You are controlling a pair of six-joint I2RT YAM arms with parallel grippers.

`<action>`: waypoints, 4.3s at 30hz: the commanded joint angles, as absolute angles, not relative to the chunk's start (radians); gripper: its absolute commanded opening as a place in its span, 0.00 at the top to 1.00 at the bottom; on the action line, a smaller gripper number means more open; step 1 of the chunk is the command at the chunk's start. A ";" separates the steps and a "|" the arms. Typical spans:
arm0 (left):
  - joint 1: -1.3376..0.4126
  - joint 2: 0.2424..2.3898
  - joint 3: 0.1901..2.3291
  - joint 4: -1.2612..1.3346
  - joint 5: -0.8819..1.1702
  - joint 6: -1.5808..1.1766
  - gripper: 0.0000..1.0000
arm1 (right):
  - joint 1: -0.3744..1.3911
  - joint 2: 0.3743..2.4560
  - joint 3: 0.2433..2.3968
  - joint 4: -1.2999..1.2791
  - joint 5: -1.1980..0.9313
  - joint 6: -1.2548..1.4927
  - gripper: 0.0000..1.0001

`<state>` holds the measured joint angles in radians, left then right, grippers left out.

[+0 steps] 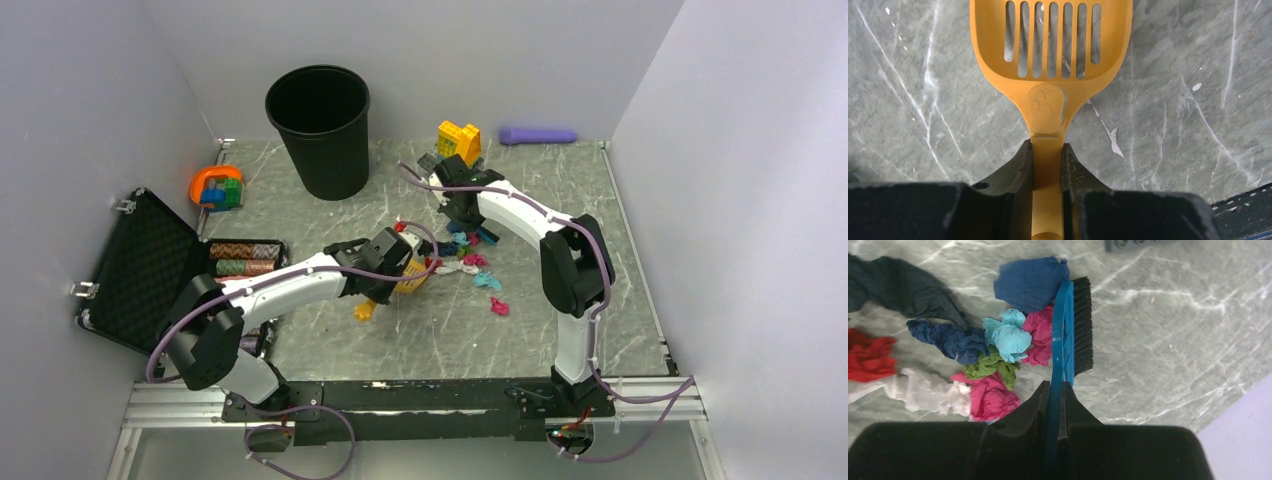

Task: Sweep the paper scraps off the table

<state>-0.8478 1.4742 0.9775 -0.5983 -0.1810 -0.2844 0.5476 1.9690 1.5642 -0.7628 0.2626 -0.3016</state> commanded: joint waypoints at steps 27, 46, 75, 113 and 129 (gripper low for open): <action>-0.855 1.624 1.102 -0.408 -0.022 -0.104 1.00 | 0.608 1.774 1.532 -0.829 -0.221 -0.221 1.00; -0.871 1.372 0.865 -0.159 -0.068 -0.083 1.00 | 0.598 1.512 1.463 -0.797 0.060 -0.114 1.00; -0.753 1.223 1.096 -0.448 -0.215 -0.170 1.00 | 0.416 1.063 1.157 -0.556 0.283 0.137 1.00; 0.168 1.665 1.463 0.159 1.042 -1.168 1.00 | 0.414 1.078 1.171 -0.566 0.197 0.169 1.00; 0.206 1.805 1.292 1.128 1.055 -2.006 1.00 | 0.416 1.079 1.176 -0.570 0.172 0.196 1.00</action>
